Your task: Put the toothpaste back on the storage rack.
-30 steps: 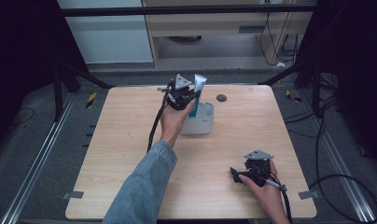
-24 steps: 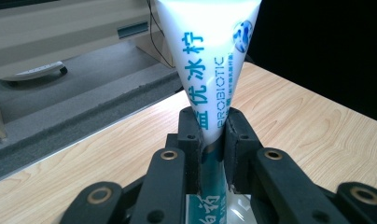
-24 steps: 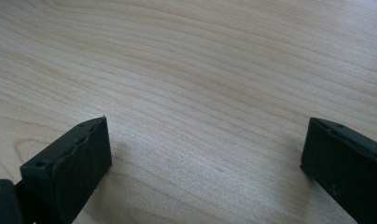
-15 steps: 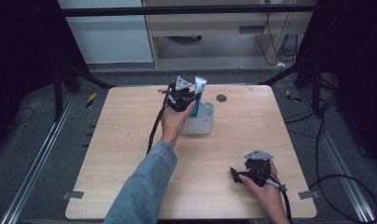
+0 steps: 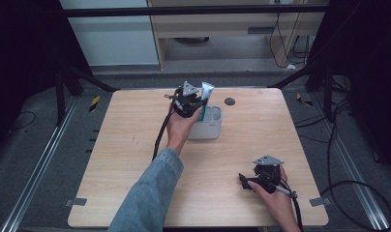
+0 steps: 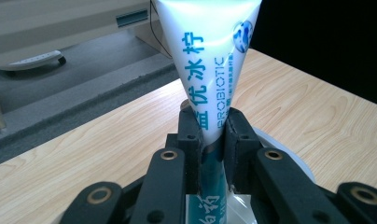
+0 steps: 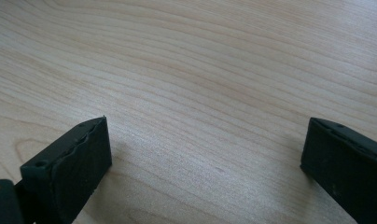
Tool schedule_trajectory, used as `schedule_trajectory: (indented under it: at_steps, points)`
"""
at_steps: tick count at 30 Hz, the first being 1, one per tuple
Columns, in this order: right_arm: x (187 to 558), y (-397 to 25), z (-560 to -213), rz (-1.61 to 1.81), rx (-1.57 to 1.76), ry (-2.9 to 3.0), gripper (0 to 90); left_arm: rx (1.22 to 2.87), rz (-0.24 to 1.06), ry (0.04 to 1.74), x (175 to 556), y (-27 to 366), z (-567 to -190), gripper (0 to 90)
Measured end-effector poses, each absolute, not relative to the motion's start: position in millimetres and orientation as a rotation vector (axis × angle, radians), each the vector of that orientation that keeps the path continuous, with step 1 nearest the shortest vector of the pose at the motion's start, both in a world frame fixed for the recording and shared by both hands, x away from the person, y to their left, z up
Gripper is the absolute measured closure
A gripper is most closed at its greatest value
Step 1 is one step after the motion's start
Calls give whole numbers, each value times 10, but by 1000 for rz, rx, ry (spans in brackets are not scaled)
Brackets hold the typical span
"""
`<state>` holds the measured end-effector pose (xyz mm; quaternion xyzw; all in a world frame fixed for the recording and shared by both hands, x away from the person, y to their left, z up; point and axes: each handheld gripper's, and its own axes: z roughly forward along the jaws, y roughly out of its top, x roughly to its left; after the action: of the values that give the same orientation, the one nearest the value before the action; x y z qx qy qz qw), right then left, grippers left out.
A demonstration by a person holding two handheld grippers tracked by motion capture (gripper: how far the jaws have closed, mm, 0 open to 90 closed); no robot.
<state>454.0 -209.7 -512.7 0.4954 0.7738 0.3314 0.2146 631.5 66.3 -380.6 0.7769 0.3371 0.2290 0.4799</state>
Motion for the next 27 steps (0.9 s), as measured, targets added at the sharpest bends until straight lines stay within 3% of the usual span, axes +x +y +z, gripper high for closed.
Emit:
schedule_trajectory:
  at_steps: [27]
  points:
    - [4540,-2097,-5127,919,1374,2146,19,2004,551,819,6326,541,-3928,779]
